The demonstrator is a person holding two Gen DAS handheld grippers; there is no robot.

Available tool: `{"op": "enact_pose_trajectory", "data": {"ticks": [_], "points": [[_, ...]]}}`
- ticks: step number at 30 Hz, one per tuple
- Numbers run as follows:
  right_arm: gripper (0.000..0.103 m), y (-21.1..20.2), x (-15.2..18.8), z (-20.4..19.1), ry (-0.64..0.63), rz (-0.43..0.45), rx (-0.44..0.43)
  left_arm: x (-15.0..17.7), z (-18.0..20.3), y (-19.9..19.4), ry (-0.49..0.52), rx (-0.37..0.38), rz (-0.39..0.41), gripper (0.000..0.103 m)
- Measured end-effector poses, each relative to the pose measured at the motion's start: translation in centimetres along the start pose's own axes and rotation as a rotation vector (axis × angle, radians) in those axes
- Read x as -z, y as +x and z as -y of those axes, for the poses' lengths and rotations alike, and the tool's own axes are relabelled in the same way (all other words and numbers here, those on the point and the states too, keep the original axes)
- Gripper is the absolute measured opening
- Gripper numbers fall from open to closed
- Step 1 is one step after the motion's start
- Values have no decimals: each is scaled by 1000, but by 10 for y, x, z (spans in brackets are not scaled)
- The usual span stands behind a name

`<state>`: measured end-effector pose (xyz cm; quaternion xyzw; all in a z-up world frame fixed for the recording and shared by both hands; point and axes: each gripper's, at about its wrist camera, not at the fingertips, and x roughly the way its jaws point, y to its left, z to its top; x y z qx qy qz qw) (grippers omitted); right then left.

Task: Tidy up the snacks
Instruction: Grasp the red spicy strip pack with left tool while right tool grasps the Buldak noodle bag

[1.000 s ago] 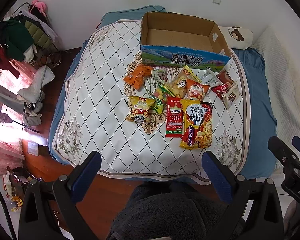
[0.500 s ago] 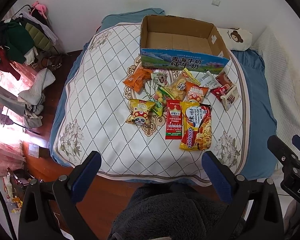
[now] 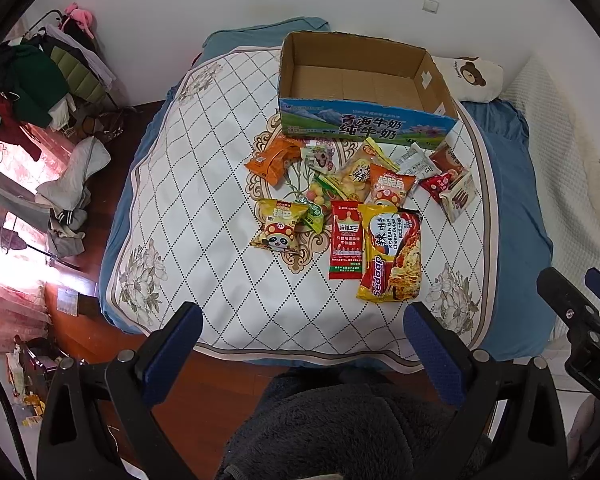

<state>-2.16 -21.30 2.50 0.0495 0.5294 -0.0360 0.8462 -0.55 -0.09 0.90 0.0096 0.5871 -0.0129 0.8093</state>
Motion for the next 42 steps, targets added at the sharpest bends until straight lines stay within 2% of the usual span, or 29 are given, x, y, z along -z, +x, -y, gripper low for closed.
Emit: {"op": "enact_pose_trajectory", "data": {"ticks": [9, 12, 17, 21, 23, 28, 32, 35, 37, 42], "points": [[103, 1, -1, 1, -3, 4, -7, 3, 0, 0, -7, -1, 7, 103], [103, 12, -3, 5, 5, -3, -10, -1, -3, 10, -18, -30, 19, 103], [103, 83, -4, 6, 30, -62, -26, -10, -8, 59, -16, -141, 16, 103], [103, 171, -2, 0, 23, -150, 0, -13, -10, 118, 12, -194, -78, 103], [103, 215, 2, -3, 39, -211, -21, -12, -11, 145, 21, -208, -128, 103], [103, 296, 12, -26, 3, -305, -8, -8, -14, 196, 0, -196, -241, 103], [100, 330, 20, -35, -34, -349, 26, -10, -17, 218, -52, -172, -294, 103], [90, 336, 23, -23, 18, -359, -39, -12, -11, 228, -71, -151, -305, 103], [83, 335, 25, -11, 42, -363, -47, -14, -3, 236, -63, -139, -320, 103], [83, 327, 34, 24, 73, -413, -26, -29, 31, 257, -35, -75, -350, 103]]}}
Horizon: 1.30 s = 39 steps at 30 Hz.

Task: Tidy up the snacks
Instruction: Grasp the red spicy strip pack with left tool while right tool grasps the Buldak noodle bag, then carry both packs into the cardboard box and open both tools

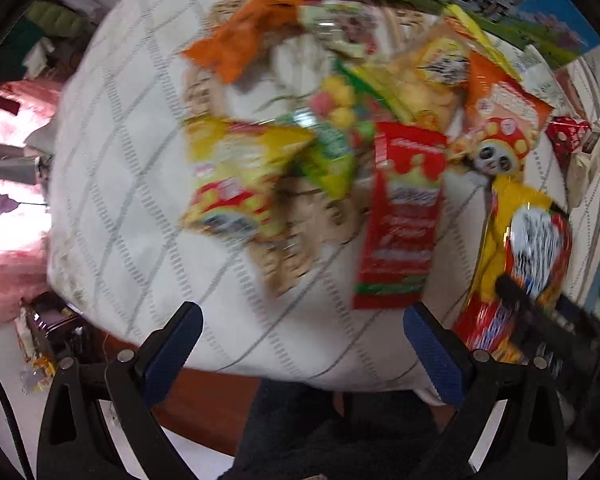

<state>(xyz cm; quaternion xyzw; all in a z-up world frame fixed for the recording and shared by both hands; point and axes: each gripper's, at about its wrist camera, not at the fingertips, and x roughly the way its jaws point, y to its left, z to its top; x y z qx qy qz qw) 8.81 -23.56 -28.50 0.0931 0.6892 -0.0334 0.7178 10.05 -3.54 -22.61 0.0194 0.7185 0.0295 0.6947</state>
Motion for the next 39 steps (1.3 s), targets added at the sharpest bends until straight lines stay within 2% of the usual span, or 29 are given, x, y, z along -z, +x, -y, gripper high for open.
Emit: {"op": "enact_pose_trajectory", "data": {"ticks": [4, 6, 8, 10, 13, 17, 20, 27, 29, 36, 39], "points": [[84, 4, 5, 17, 18, -15, -18, -22, 31, 22, 51, 29, -33, 102], [85, 8, 6, 20, 23, -27, -33, -29, 44, 34, 83, 38, -51, 95], [85, 13, 3, 23, 20, -24, -34, -34, 55, 46, 110, 41, -68, 74], [86, 14, 2, 22, 10, -22, -31, -36, 61, 55, 120, 57, -79, 60], [88, 14, 5, 15, 13, -26, -31, -28, 63, 51, 123, 66, -46, 52], [88, 15, 1, 9, 23, -50, -30, 6, 53, 42, 137, 57, -42, 52], [88, 30, -4, -5, -12, -64, 12, 28, 40, 43, 126, 79, -63, 54], [87, 57, -2, -23, -8, -73, 68, 40, 39, 59, 150, 82, -64, 53], [85, 57, 0, -26, -2, -61, 81, 37, 32, 44, 153, 93, -34, 46], [84, 24, 27, -34, 34, 34, 64, 50, -7, -2, 139, 187, 19, 43], [84, 1, 36, -38, 38, 90, 44, 57, -23, -39, 157, 230, 62, 43]]}}
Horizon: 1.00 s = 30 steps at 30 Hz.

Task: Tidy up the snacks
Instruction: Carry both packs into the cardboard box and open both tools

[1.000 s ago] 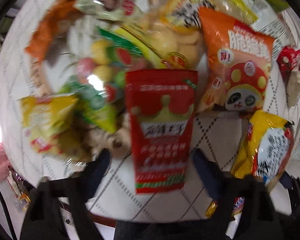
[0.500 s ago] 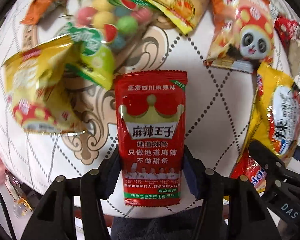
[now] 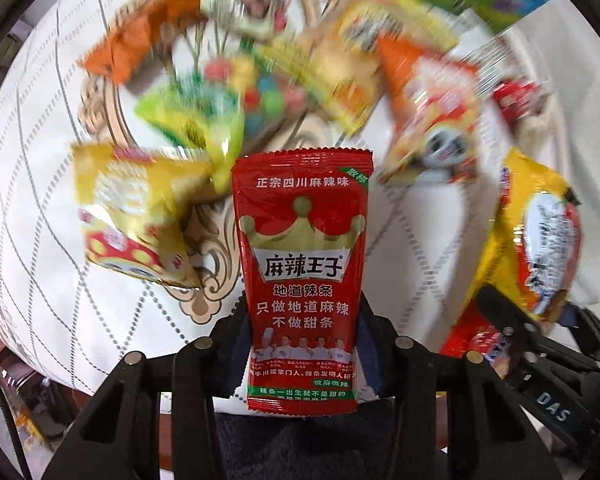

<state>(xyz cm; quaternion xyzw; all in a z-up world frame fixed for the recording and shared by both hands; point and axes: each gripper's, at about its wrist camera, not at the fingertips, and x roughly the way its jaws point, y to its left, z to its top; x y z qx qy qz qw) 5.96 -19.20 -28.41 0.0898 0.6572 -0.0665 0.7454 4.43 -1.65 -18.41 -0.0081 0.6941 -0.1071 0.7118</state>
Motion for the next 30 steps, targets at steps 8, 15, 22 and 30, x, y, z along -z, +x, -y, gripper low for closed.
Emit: {"op": "enact_pose_trajectory", "data": {"ticks": [8, 15, 22, 30], "points": [[84, -84, -31, -7, 12, 139, -159, -28, 5, -128, 52, 77, 158, 43], [84, -148, -136, -18, -66, 249, -280, -136, 22, -204, 38, 124, 255, 43], [84, -140, -262, -44, -134, 247, -244, -249, 7, -156, -26, 78, 189, 43], [84, -66, -355, -71, -151, 93, -163, -309, -8, -96, -67, 30, 27, 43]]}}
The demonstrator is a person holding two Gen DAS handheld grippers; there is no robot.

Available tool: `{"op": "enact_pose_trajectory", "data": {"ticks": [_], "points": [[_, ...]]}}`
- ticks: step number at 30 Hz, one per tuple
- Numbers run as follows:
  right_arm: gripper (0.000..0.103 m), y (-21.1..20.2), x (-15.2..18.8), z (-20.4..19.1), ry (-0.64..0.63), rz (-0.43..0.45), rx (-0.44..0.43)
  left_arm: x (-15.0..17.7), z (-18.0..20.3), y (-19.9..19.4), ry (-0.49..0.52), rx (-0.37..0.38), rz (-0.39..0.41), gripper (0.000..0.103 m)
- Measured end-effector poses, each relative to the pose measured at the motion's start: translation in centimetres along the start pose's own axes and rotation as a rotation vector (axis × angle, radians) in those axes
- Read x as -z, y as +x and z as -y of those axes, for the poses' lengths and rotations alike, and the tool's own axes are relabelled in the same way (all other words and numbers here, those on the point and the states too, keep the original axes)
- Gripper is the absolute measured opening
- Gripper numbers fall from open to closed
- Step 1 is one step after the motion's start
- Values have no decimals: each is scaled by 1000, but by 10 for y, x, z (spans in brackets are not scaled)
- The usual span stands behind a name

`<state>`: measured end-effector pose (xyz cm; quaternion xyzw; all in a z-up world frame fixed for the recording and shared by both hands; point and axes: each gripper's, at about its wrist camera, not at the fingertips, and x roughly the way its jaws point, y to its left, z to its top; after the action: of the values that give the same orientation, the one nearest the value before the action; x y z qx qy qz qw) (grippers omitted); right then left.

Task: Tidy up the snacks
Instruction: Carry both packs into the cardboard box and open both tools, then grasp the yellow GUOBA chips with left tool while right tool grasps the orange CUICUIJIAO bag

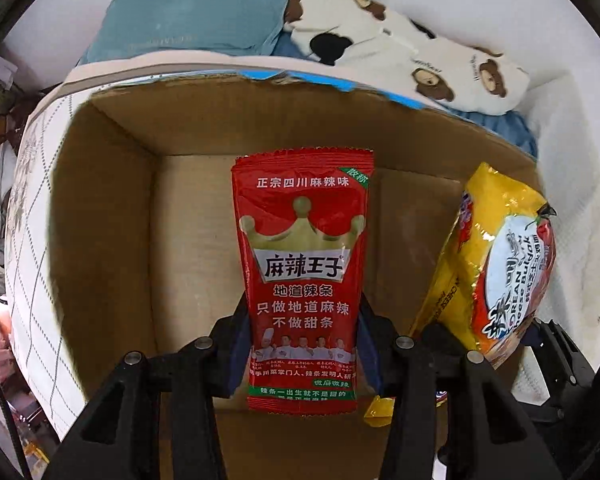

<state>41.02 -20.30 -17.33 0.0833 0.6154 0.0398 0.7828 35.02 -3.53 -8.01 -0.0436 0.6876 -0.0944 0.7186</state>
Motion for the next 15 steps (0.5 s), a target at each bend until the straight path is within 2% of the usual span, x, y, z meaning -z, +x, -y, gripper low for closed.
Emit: {"op": "enact_pose_trajectory", "data": {"ticks": [4, 7, 9, 10, 11, 12, 13, 15], "points": [[84, 28, -21, -1, 10, -65, 6, -22, -1, 14, -8, -19, -23, 46], [84, 43, -32, 2, 16, -90, 2, -31, 0, 19, -9, -62, -27, 50], [84, 52, -38, 4, 25, -121, -18, -32, 1, 20, 6, -79, -18, 58], [89, 56, -41, 5, 22, -133, -23, -36, 0, 21, 11, -88, -9, 68], [94, 58, -44, 5, 20, -140, -17, -34, -1, 20, 18, -90, -1, 84], [99, 62, -50, 10, 22, -143, -13, -36, -2, 22, 20, -90, 2, 90], [99, 62, -51, 12, 24, -138, -13, -32, -4, 21, 20, -92, 3, 94], [99, 58, -49, 13, 16, -124, 6, -33, -5, 25, 20, -90, 6, 94]]}}
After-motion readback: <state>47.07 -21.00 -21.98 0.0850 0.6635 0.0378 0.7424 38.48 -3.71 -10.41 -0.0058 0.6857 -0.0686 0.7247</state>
